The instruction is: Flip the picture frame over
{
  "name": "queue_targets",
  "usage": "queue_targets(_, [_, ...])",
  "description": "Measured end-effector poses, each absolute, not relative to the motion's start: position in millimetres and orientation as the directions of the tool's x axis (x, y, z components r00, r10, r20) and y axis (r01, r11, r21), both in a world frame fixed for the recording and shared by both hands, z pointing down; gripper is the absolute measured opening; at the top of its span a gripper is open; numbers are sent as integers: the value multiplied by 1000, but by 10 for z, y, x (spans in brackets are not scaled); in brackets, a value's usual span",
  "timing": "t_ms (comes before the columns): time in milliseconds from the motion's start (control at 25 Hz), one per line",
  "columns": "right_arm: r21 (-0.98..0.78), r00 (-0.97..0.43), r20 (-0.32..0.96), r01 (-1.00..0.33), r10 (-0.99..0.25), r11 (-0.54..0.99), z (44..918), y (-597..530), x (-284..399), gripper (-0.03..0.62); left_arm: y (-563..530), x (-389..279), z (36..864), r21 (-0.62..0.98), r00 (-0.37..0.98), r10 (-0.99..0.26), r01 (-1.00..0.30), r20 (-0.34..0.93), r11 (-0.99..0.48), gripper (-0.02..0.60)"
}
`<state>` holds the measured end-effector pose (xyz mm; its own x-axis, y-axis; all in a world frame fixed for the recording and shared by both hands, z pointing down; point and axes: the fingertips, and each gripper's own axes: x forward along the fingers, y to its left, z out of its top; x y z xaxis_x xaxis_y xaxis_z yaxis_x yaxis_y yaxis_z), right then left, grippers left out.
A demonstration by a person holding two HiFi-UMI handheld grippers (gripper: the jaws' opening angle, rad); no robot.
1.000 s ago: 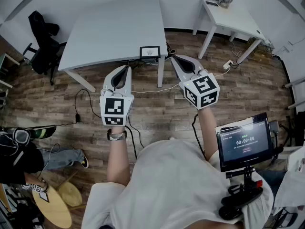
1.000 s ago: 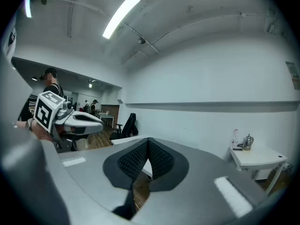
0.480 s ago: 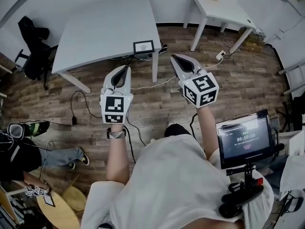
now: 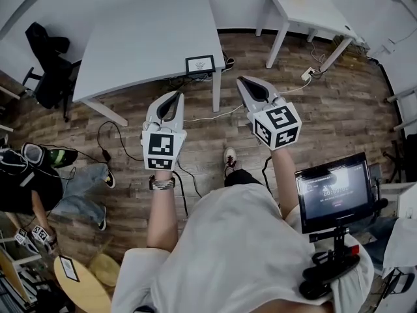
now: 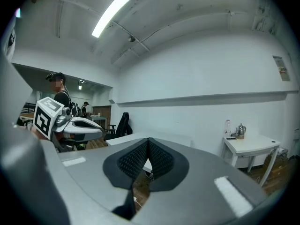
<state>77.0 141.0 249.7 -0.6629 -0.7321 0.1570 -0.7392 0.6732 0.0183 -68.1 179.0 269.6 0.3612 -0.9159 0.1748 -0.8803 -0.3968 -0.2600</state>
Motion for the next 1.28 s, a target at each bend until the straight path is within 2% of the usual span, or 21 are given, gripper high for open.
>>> queue_targets(160, [9,-671,149,-733,-726,680,2522,1357,725,2,1739,-681,2711,-286,364,-912,-868,188,-406,5])
queue_targets(320, [-9,-675,170,-730,-718,683,2726,854,670,2,1215,-703,2903,-301,374,-898,-850,232,-432,6])
queue_targets(480, [-38,-669,201,-735,-715,677,2926,453,724,2,812,-602,3131,-325,378,-871,-819,315,-473,31])
queue_targets(800, [-77,-674,268,-727,-688,682,3279,-311,820,2,81,-438,3812,-394,323,-800,-739,505,-547,41])
queue_targets(1280, [-127,-710,322,-687,-626,715,3788,-561,999,2,-187,-238,4568,-385,273,-741,-717,613,-582,51])
